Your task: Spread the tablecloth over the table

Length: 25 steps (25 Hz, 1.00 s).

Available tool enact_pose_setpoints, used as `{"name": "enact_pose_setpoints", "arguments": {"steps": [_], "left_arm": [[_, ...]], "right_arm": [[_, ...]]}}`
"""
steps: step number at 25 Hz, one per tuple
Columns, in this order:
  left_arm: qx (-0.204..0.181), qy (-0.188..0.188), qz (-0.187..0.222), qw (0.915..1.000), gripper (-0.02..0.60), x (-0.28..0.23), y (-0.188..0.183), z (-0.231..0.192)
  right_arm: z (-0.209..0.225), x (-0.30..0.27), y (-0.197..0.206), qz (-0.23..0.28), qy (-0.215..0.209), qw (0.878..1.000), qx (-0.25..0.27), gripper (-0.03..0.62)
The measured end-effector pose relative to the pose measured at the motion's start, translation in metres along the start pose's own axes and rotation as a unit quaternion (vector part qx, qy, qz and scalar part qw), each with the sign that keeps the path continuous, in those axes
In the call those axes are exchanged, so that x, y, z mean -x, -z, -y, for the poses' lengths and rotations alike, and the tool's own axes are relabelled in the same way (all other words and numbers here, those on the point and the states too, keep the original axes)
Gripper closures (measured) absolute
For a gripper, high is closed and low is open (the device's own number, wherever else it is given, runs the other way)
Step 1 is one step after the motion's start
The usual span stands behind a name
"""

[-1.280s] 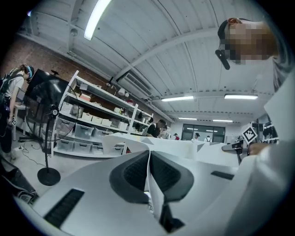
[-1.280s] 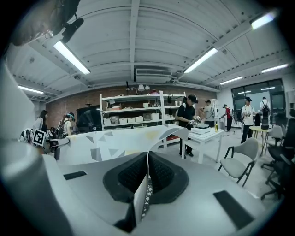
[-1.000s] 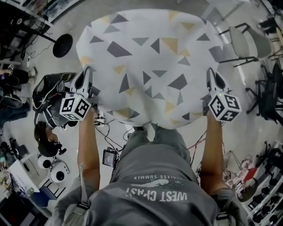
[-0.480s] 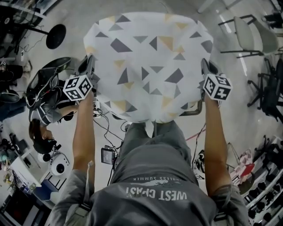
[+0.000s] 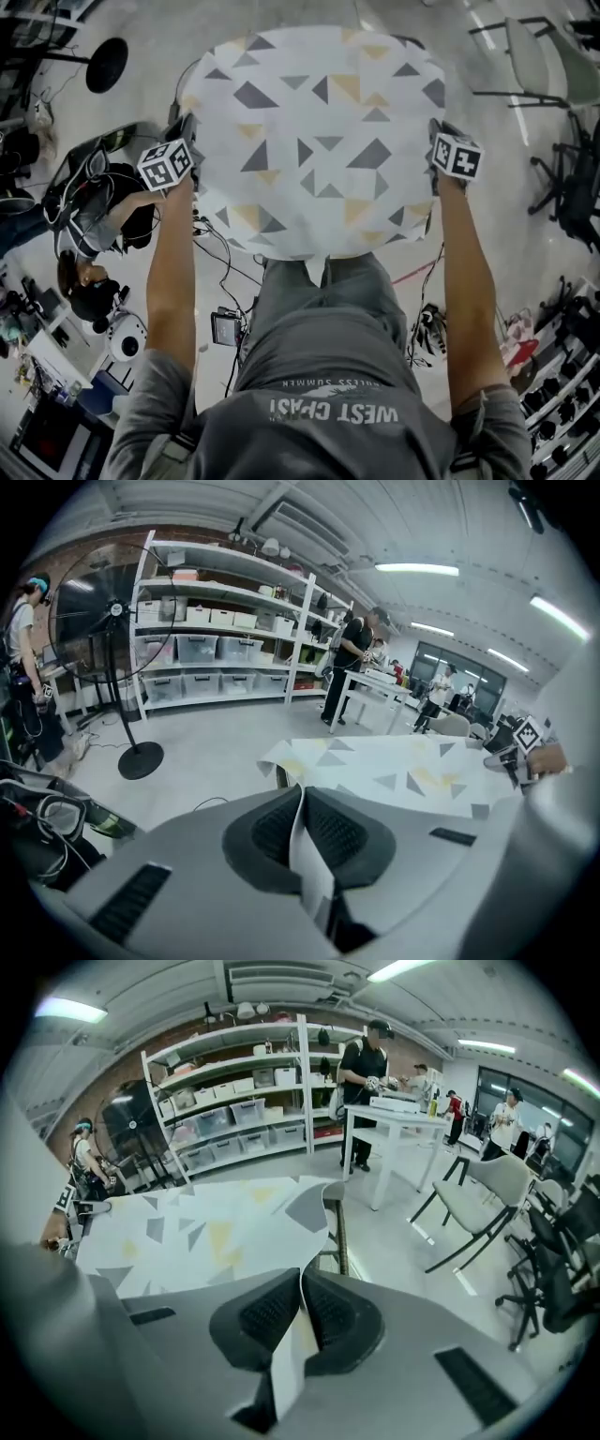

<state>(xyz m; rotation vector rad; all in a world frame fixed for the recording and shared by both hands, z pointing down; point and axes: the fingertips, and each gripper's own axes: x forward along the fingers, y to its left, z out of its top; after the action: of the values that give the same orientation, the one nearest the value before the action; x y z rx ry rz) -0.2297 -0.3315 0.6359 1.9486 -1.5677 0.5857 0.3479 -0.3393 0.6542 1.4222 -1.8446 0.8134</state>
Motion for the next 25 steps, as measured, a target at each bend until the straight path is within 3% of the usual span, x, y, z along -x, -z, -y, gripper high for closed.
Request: {"name": "enact_pose_setpoints", "arguments": {"steps": [7, 14, 19, 25], "left_arm": [[0.001, -0.015, -0.020, 0.9997, 0.580, -0.013, 0.012, -0.016], [0.012, -0.005, -0.015, 0.9998, 0.580, -0.015, 0.027, -0.022], [0.011, -0.001, -0.018, 0.9998, 0.580, -0.022, 0.028, -0.025], [0.066, 0.001, -0.062, 0.9959, 0.580, -0.036, 0.066, -0.045]], "right_arm": [[0.026, -0.042, 0.031, -0.067, 0.005, 0.997, -0.030, 0.574], [0.032, -0.053, 0.035, -0.084, 0.013, 0.996, -0.032, 0.571], [0.039, -0.060, 0.045, -0.103, 0.006, 0.992, -0.071, 0.568], [0.041, -0.078, 0.058, -0.110, -0.016, 0.991, -0.079, 0.568]]}}
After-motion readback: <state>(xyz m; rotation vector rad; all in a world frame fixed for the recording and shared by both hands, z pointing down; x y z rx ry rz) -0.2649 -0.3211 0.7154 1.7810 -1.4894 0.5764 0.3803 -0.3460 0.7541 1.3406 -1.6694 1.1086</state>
